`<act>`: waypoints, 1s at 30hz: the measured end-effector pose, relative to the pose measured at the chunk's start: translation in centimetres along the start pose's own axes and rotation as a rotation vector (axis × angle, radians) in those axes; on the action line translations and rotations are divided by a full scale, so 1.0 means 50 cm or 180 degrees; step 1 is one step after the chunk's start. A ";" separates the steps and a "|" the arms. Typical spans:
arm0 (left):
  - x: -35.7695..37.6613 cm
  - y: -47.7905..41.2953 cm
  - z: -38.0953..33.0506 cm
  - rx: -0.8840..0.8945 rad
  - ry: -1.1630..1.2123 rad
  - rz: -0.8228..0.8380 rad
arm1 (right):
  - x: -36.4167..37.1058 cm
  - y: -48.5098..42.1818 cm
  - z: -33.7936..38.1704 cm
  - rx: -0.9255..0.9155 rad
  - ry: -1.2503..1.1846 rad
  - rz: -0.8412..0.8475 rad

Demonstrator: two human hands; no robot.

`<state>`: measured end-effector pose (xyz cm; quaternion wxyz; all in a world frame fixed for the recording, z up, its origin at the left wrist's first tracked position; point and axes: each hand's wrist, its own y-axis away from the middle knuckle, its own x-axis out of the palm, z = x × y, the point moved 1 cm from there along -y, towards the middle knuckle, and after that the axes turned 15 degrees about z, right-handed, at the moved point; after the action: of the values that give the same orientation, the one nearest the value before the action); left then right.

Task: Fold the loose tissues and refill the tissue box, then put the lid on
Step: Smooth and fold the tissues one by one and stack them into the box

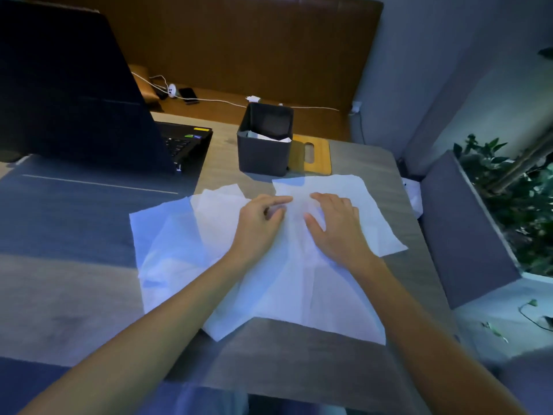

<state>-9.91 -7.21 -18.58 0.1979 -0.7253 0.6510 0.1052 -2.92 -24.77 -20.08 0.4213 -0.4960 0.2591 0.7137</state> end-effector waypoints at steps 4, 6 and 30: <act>-0.038 0.007 -0.029 -0.0272 0.0672 0.0086 | -0.028 -0.003 0.003 0.0100 -0.0469 -0.0054; -0.060 0.019 -0.035 -0.0379 0.0632 0.0093 | -0.040 0.010 0.018 0.0066 -0.0600 0.0009; -0.025 0.115 0.057 -0.0267 -0.3023 0.1413 | 0.036 0.129 0.102 -0.0047 0.0434 0.1232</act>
<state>-15.42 -5.29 -21.50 0.4150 -0.4495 0.6228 0.4877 -11.21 -23.42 -20.18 0.2541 -0.4873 0.3723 0.7479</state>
